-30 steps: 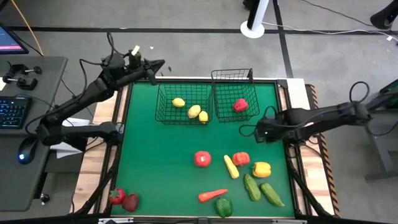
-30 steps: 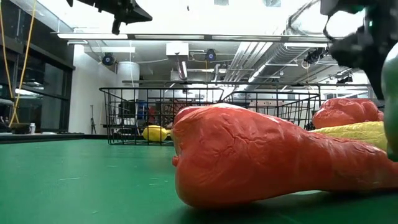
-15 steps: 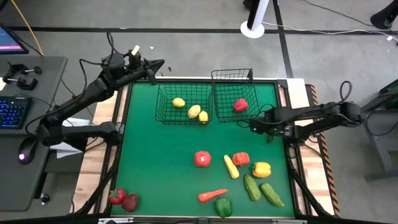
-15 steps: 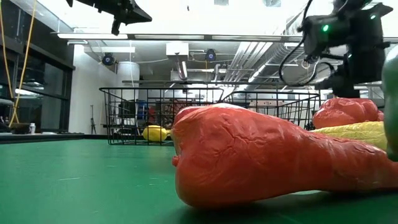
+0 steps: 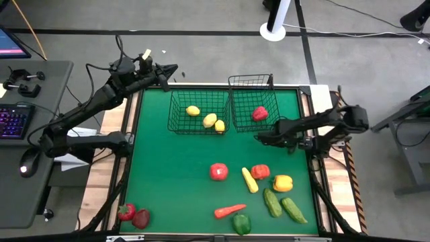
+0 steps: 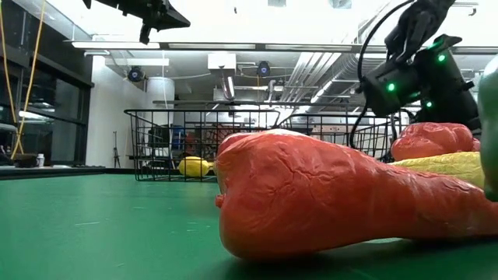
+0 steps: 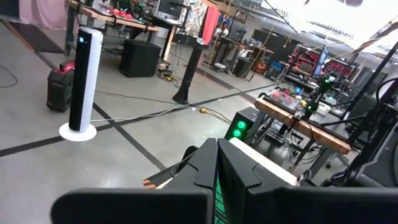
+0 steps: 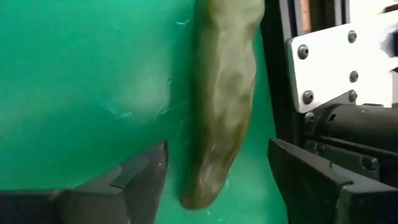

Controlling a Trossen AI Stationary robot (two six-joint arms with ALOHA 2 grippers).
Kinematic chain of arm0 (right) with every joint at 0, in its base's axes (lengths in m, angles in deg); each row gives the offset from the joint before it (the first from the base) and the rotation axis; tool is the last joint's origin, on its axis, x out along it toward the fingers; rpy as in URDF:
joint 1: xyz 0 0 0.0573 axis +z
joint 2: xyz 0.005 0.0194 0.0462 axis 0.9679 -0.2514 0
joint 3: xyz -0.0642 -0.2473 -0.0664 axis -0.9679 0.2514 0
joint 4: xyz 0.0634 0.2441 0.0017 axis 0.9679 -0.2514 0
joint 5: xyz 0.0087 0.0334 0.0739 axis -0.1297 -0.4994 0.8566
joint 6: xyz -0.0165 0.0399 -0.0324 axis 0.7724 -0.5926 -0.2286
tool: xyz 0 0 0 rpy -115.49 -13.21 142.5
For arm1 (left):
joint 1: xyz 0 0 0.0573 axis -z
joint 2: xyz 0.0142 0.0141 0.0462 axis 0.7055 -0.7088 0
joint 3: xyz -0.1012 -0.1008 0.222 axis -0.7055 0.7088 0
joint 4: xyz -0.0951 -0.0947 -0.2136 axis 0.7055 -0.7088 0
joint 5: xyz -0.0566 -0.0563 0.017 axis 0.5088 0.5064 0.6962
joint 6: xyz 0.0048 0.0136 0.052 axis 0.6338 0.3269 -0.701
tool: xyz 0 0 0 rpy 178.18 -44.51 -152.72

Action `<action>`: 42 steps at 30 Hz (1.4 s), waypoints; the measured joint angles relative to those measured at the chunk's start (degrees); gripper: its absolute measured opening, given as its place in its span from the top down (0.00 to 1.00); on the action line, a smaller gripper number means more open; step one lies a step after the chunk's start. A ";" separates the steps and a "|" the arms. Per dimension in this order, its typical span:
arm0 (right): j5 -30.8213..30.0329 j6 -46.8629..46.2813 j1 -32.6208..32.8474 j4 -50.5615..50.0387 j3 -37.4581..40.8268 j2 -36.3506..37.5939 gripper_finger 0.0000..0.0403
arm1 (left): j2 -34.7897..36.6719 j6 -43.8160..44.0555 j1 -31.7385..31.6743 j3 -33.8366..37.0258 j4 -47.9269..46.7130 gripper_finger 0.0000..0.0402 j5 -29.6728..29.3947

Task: Sort produce into baskets
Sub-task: Put the green chili pepper into the right wire basket

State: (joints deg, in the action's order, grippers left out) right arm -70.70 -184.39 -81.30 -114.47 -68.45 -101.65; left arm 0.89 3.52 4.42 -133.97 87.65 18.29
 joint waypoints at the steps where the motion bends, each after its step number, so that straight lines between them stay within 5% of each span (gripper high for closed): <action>1: 0.02 0.06 -0.21 -0.01 0.00 -0.91 0.36 | 0.00 0.00 0.00 0.00 -0.02 1.00 0.00; 5: 1.03 1.30 -0.88 0.03 0.00 -4.59 0.50 | 0.00 -0.02 0.00 0.00 -0.01 1.00 0.00; 12: 2.45 4.54 -0.20 0.92 -0.09 -7.66 0.92 | 0.00 -0.04 0.00 0.00 -0.02 1.00 0.00; 18: 7.27 8.45 5.22 -4.87 -5.46 -2.60 0.90 | 0.00 -0.05 0.00 0.00 -0.02 1.00 0.00; 27: 22.08 25.13 15.34 -13.44 -27.57 11.29 0.91 | 0.00 -0.15 -0.04 0.00 0.00 1.00 -0.93; 30: 13.23 29.44 16.74 -5.33 -34.24 15.31 0.89 | 0.00 -0.39 -0.04 0.00 0.00 1.00 -1.28; 37: -23.63 38.85 10.21 5.52 -39.56 17.78 0.88 | 0.00 -0.10 -0.04 0.00 0.00 1.00 -1.51; 42: -26.92 43.07 -1.30 5.73 -37.35 16.74 0.87 | 0.00 0.52 -0.04 0.00 0.02 1.00 -1.51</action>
State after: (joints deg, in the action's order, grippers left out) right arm -97.62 -141.32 -82.60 -108.74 -105.80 -84.91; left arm 0.89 4.04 4.38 -133.97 87.67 16.78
